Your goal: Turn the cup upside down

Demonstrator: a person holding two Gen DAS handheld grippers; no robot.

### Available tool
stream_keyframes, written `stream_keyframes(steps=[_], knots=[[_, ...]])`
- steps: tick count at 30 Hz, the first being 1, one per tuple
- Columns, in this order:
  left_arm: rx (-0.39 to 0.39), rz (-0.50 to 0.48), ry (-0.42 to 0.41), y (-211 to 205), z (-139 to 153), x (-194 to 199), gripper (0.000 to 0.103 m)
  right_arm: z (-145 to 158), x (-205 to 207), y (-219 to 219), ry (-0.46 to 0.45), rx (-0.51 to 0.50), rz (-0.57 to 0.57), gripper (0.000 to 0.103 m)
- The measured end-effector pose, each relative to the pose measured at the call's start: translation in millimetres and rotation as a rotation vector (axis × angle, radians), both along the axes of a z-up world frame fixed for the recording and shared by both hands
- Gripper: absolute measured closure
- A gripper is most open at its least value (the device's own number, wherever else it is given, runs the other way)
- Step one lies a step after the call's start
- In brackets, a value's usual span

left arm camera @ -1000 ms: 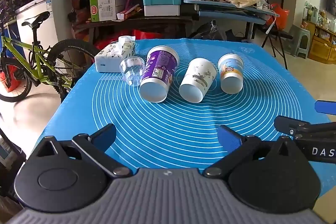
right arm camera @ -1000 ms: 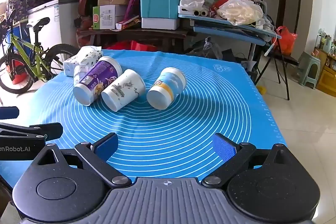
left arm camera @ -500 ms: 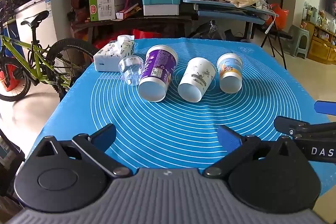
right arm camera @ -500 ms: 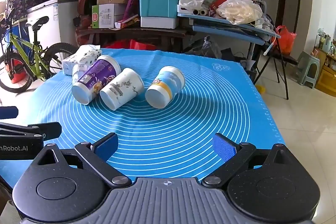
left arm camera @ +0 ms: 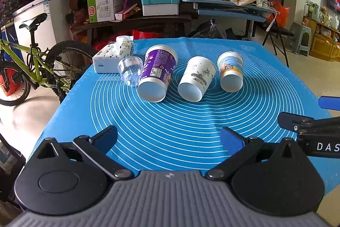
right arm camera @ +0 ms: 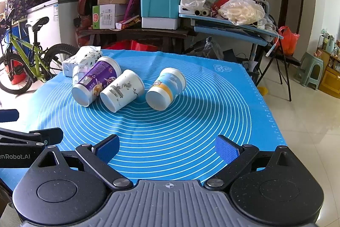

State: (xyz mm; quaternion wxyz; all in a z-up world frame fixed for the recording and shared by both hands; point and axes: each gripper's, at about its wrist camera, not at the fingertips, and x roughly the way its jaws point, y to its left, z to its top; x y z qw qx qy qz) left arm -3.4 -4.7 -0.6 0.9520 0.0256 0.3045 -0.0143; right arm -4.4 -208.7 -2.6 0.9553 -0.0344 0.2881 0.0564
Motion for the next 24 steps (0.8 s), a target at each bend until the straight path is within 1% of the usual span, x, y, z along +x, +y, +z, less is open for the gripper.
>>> stream_keyframes(steps=[6,7,24], knots=[[0.001,-0.006,-0.002,-1.4,0.6,0.1,0.002,-0.7,0.5,-0.5,0.002,0.002,-0.002,0.005],[0.002,-0.007,-0.002,-1.9,0.7,-0.1,0.002,3.7,1.0,8.7,0.003,-0.003,-0.005,0.005],[0.005,-0.004,-0.007,-2.9,0.3,-0.8,0.002,4.6,0.3,7.2,0.005,-0.004,-0.008,0.005]])
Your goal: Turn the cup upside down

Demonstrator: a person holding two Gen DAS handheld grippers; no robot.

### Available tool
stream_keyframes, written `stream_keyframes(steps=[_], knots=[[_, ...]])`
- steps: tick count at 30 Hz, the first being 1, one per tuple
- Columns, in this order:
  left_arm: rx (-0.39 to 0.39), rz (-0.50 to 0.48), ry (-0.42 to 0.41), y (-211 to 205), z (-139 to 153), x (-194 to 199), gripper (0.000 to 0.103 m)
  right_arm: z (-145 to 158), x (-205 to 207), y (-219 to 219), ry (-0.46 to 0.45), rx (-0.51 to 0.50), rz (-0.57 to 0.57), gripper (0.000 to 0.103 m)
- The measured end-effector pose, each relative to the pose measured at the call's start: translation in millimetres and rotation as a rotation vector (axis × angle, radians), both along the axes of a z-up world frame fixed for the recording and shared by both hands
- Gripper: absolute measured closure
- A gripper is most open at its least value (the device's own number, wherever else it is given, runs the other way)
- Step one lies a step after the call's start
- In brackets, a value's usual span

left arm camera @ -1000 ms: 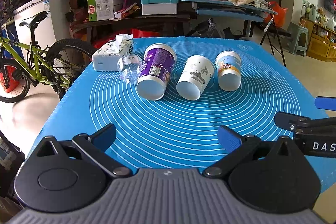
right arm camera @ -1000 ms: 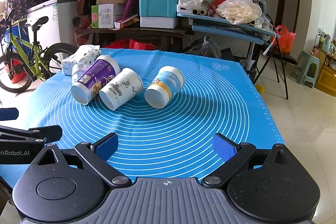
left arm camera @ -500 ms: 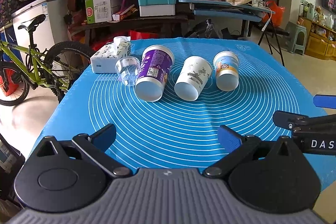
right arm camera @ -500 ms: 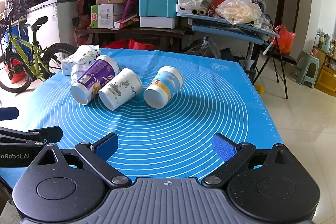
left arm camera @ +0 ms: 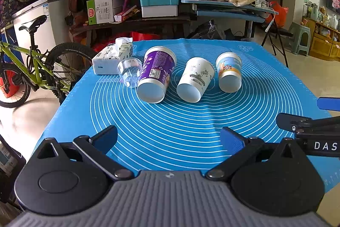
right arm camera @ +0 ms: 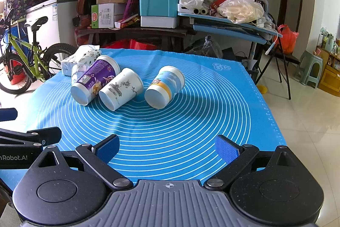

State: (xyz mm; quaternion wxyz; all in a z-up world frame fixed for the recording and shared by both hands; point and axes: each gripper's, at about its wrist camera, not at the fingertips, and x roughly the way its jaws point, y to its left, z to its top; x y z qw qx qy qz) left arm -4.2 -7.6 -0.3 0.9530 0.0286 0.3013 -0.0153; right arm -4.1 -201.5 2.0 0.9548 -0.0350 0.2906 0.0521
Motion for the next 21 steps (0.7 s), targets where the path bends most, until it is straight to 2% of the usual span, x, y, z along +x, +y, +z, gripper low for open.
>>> stream_keyframes(steps=[21], knots=[[0.002,0.003,-0.001,0.8,-0.6,0.1,0.002,-0.7,0.7,-1.7,0.002,-0.003,0.001,0.005]])
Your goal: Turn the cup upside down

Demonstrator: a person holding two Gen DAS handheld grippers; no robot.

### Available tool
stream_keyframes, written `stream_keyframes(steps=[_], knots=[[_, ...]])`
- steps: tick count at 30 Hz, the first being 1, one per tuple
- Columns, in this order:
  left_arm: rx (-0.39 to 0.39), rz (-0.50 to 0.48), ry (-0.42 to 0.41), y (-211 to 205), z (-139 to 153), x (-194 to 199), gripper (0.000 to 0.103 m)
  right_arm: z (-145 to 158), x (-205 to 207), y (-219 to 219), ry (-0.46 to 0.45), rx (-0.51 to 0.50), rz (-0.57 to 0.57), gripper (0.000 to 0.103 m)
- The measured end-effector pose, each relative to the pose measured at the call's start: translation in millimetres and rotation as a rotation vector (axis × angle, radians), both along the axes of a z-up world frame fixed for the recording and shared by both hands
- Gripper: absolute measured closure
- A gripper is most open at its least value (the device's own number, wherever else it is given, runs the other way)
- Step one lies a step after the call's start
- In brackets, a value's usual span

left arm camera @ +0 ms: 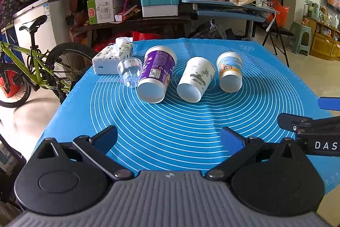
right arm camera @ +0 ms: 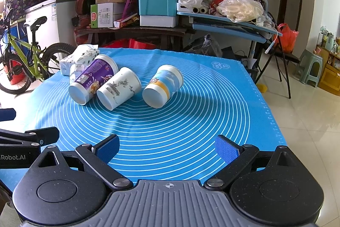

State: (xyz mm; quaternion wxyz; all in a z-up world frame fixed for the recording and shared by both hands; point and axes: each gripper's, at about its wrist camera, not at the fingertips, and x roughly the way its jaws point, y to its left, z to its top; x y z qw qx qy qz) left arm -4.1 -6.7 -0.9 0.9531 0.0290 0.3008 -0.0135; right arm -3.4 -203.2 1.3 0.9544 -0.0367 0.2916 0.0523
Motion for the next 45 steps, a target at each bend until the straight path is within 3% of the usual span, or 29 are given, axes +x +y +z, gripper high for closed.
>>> stream_keyframes(steps=[12,23,34,43,45], knots=[[0.027,-0.018,-0.022,-6,1,6,0.002,-1,9,-1,-0.011,-0.009,0.01,0.005],[0.096,-0.037,-0.092,-29,-3,62,0.002,2,43,-22,-0.042,-0.003,-0.037,0.005],[0.121,-0.097,-0.069,-56,-19,123,0.002,-13,78,-51,-0.004,0.004,-0.112,0.004],[0.124,-0.12,-0.025,-61,-34,147,0.002,-26,92,-65,0.022,0.009,-0.149,0.004],[0.135,-0.116,-0.024,-62,-37,149,0.009,-28,94,-67,0.025,0.018,-0.157,0.004]])
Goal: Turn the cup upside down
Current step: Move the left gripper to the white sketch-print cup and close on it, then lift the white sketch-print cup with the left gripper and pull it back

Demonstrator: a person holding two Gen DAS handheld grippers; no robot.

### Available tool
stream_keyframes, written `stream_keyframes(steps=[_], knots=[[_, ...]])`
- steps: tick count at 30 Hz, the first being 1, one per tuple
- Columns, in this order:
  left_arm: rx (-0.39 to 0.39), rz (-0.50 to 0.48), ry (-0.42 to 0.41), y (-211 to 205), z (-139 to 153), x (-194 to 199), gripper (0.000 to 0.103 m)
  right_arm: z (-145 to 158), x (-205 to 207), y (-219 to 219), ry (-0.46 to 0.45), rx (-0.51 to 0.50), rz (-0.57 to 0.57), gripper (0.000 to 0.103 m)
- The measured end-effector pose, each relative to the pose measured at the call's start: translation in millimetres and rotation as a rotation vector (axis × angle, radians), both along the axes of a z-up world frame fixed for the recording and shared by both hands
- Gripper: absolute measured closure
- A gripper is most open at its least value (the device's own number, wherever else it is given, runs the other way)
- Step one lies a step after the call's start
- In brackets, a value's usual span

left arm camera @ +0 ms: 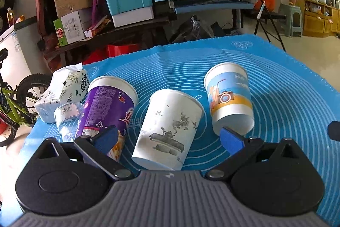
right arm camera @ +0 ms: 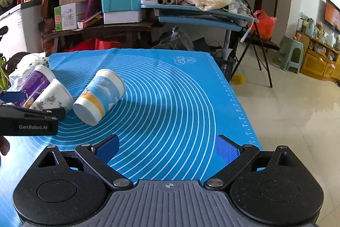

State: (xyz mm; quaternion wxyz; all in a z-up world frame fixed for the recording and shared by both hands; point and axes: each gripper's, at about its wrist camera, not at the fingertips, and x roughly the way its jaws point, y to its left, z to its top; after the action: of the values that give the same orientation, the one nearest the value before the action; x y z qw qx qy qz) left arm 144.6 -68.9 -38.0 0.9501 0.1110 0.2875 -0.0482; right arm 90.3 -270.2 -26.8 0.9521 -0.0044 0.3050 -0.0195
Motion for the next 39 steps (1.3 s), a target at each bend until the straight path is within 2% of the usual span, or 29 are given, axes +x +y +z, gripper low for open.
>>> stream_keyframes(steps=[1,4,5,9,16,23,31,39], knots=[[0.005,0.0,0.009,-1,-2,2,0.018,-1,1,-1,0.002,0.003,-0.001,0.004],[-0.005,0.0,0.05,0,-7,9,0.022,-5,3,0,0.014,0.003,0.001,0.004],[-0.004,0.002,0.052,0,-9,9,0.028,-6,4,0,0.016,0.003,0.001,0.004],[0.014,0.016,0.043,2,-9,8,0.037,-8,5,-1,0.018,0.009,-0.003,0.004],[0.0,0.024,0.035,8,-2,5,0.038,-5,1,-2,0.013,0.013,-0.007,0.005],[-0.038,0.022,0.012,16,15,-26,0.038,4,-11,0,0.0,0.005,-0.012,0.004],[-0.076,0.03,0.04,28,17,-65,0.038,18,-35,16,-0.03,0.005,0.007,0.004],[-0.148,0.063,0.098,47,3,-100,0.038,24,-58,37,-0.018,-0.01,0.051,0.004]])
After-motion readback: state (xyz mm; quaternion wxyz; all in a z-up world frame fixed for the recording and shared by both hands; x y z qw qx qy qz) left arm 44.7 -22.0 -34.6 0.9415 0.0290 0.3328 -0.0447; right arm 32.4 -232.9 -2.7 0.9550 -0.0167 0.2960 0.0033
